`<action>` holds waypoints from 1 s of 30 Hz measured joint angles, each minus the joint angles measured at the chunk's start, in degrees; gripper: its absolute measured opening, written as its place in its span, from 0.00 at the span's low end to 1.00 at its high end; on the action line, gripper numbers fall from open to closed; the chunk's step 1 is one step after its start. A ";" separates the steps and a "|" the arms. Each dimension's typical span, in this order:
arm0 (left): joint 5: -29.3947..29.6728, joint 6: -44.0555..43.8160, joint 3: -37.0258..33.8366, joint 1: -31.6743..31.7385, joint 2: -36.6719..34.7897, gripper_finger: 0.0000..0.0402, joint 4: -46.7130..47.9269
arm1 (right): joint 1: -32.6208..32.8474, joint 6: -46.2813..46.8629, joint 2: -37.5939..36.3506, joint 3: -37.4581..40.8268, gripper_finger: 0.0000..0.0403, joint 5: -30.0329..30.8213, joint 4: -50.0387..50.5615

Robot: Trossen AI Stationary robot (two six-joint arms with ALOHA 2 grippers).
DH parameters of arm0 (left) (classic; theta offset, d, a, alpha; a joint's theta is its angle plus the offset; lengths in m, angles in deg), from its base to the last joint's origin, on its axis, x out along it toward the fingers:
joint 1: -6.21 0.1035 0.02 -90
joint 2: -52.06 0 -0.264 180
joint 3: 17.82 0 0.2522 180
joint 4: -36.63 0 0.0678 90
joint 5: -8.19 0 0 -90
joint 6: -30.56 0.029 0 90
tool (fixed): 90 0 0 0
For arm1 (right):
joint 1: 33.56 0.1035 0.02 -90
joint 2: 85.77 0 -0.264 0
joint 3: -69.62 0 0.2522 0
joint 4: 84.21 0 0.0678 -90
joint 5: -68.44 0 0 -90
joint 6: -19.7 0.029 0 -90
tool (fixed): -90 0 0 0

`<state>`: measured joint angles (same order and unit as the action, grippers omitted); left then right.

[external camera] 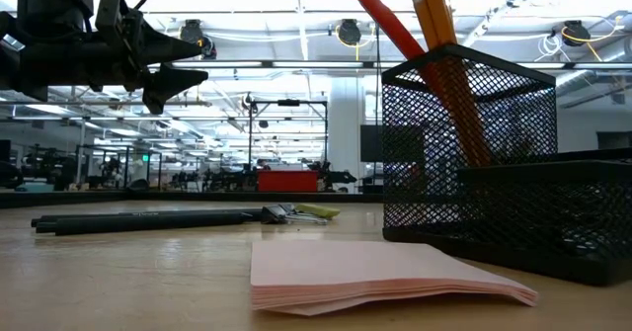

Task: Pick and place office supplies into organizer
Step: Put the yellow eraser into the black desk organizer

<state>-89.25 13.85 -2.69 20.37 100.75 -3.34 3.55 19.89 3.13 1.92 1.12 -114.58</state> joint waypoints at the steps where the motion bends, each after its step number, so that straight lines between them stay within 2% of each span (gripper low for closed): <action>1: 0.00 0.00 0.00 0.02 0.00 0.63 0.00 | -0.71 1.27 0.03 0.00 0.45 2.87 0.11; 4: 0.00 0.01 0.00 0.01 0.00 0.63 0.00 | -3.39 6.48 -0.02 0.00 0.45 14.05 2.90; 6: 0.00 0.02 0.00 -0.01 0.00 0.63 0.00 | -5.85 11.88 -0.02 -0.02 0.45 18.07 7.32; 9: 0.00 0.02 0.00 0.00 0.00 0.63 0.00 | -9.76 19.57 0.11 -0.46 0.45 17.42 12.84; 15: 0.00 0.00 0.00 0.01 0.00 0.63 0.00 | -16.54 22.32 0.03 -6.14 0.45 16.14 24.15; 22: -0.01 0.01 0.00 0.01 0.00 0.63 0.00 | -24.22 32.95 0.05 -8.17 0.45 15.81 37.29; 25: 0.00 0.00 0.00 0.00 0.00 0.63 0.00 | -25.30 35.04 0.05 -8.17 0.45 11.68 38.39; 30: 0.00 0.01 0.00 -0.01 0.00 0.63 -0.02 | -25.41 35.18 0.03 -8.15 0.45 3.30 34.08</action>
<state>-89.25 13.86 -2.69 20.36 100.75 -3.36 -21.86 55.07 3.15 -6.23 4.42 -80.50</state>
